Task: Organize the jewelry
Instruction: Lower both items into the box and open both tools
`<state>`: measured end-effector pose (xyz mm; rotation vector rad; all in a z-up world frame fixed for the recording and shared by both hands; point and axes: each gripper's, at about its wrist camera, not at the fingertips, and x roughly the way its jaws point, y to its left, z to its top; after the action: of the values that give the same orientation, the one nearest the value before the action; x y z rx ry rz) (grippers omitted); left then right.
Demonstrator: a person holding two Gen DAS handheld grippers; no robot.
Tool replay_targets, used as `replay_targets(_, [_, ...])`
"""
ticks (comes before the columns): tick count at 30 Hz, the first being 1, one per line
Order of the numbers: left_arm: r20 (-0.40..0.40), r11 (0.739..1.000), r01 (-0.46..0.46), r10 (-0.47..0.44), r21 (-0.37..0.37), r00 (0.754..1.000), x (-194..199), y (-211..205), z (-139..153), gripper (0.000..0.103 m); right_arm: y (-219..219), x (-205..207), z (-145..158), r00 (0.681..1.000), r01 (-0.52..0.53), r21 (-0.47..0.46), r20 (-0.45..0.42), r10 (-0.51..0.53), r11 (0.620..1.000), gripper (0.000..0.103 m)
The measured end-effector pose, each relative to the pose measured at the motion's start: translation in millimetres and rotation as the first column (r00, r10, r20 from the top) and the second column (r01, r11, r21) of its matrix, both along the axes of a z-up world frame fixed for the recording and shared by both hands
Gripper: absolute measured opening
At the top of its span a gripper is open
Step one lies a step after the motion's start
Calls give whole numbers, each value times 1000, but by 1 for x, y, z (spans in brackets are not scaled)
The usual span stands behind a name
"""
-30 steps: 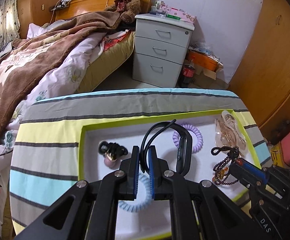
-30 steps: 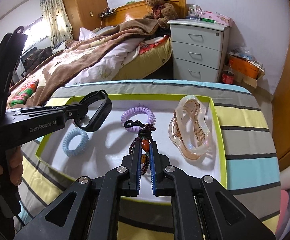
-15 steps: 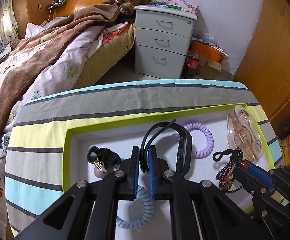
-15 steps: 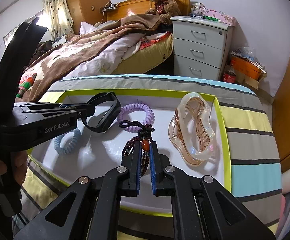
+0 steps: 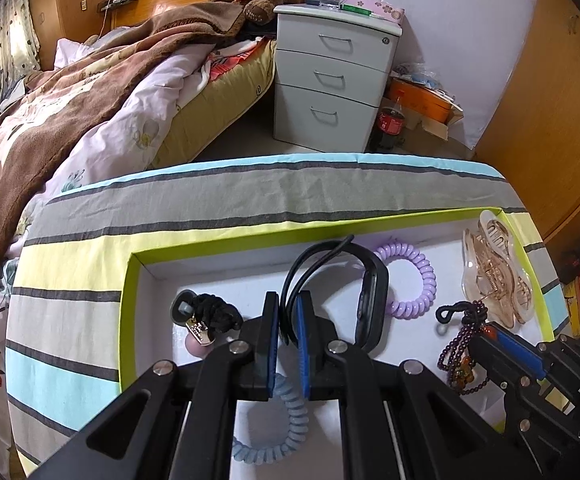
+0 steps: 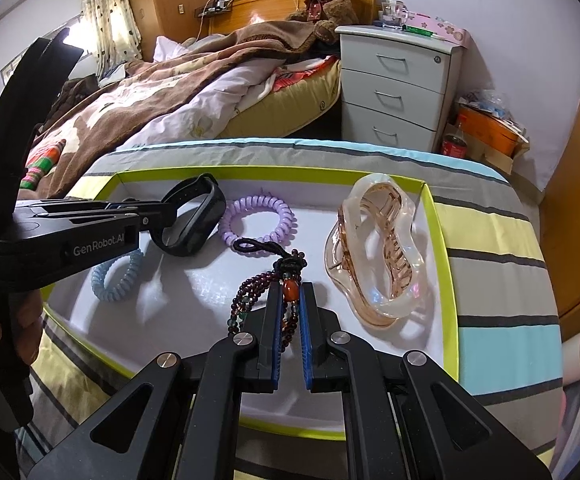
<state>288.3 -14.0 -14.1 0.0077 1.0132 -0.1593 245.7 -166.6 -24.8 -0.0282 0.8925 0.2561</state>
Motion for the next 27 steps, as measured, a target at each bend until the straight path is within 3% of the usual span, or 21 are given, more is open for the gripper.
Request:
replay_targets(12, [-16,1000,-11,11,-14,1000,2,3,-1,10,2,1,-4,1000,-3,-22,0,3,1000,8])
replay_targets(27, [-12,999,-27,26,-26,1000,-4,5,1,29,0,-3,-1,1000,13,-36,7,-13,999,15])
